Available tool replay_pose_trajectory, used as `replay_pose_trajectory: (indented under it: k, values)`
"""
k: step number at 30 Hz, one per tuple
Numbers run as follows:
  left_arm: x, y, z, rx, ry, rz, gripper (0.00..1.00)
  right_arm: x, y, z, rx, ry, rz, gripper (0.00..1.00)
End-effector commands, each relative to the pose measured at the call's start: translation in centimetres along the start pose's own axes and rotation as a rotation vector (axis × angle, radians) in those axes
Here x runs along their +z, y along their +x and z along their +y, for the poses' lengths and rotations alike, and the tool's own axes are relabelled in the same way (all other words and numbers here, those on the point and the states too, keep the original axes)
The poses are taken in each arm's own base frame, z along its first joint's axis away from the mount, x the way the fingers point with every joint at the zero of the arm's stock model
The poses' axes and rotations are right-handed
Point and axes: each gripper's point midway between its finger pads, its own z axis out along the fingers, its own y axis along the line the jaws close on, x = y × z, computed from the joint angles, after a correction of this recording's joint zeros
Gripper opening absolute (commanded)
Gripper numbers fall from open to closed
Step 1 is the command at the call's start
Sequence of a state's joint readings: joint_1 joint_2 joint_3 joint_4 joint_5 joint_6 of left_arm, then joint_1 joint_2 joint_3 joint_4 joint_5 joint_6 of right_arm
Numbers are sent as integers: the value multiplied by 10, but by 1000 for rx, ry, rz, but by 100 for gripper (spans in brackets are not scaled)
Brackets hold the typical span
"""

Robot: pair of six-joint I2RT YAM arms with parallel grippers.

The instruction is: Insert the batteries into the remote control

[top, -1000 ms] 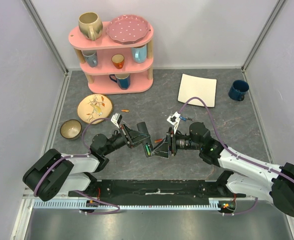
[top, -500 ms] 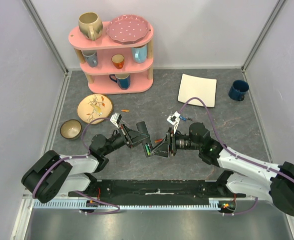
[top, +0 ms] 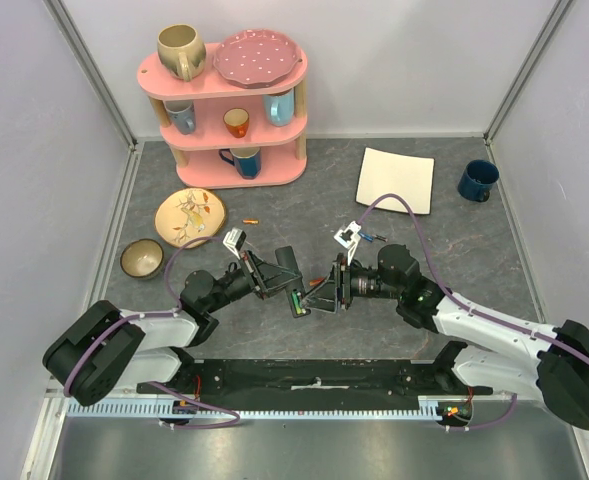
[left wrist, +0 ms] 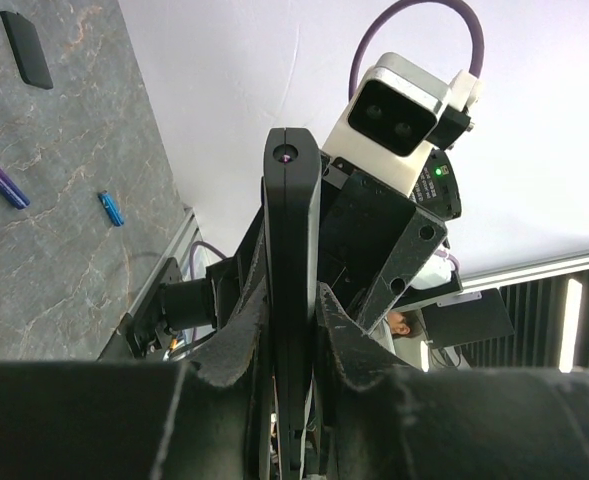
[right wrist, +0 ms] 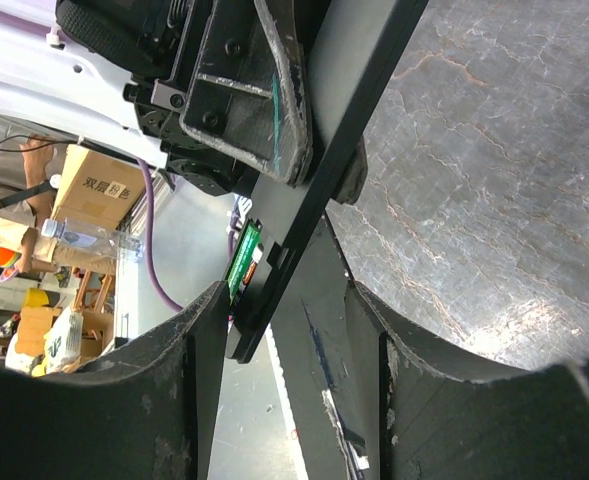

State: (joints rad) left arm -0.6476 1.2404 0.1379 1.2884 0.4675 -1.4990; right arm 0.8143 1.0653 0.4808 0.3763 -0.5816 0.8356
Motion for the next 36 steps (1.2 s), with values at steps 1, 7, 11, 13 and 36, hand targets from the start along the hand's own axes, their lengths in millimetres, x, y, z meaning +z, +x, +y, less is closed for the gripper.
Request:
replay_pose_trajectory:
  k: [1,7,11,13,36]
  values:
    - [-7,9,-51,86,208,26,2,1,-13,-8,-15,27,-59,57]
    - [-7,9,-51,89,206,24,2,2,-10,-7,-10,12,-44,56]
    - [-6,8,-45,99,184,21,2,0,-9,10,17,-70,-40,64]
    - [-4,7,-41,108,164,17,2,-3,-15,23,45,-119,-61,65]
    - [1,1,-34,152,112,-5,2,11,-9,33,60,-103,17,55]
